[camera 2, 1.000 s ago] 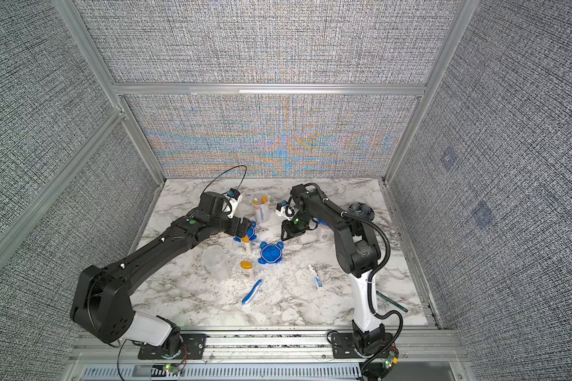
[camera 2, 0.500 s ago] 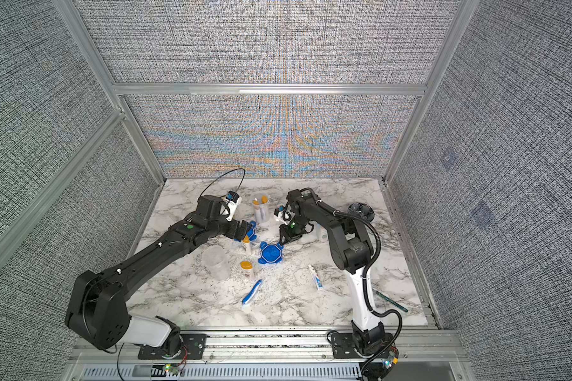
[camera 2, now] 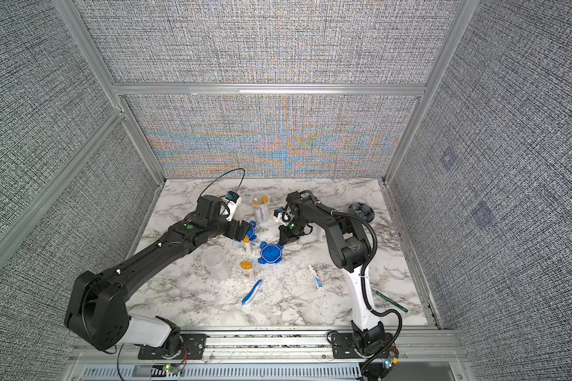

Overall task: Pack away toiletry kits
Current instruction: Pick up the lid from the center of the board, then pick up the container from the center of the board.

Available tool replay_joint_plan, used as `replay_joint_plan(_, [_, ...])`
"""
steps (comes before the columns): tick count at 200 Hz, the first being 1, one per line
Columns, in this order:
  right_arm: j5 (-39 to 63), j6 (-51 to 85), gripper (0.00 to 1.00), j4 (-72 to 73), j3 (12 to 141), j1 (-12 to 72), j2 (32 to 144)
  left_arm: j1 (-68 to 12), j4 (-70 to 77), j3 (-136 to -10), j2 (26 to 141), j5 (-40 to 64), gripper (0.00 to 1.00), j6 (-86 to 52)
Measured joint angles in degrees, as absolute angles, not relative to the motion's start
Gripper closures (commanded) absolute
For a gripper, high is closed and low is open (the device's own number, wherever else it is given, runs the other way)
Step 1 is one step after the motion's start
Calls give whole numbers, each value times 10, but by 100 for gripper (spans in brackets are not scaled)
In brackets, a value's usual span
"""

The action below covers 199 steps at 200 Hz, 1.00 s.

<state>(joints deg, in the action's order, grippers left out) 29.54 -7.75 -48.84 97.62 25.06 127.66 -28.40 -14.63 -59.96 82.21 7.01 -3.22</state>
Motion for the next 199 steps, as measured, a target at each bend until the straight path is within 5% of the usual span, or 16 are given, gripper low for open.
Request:
replay_joint_plan(88, [309, -79, 100, -456, 867, 155, 974, -280, 114, -493, 760, 70, 1, 63])
replay_joint_plan(110, [313, -66, 100, -422, 870, 141, 932, -264, 104, -589, 821, 70, 2, 77])
replay_joint_plan(142, [293, -41, 100, -371, 876, 134, 910, -248, 4, -779, 929, 51, 22, 39])
replay_joint_plan(199, [269, -12, 100, -343, 878, 122, 910, -248, -203, -959, 1056, 59, 26, -8])
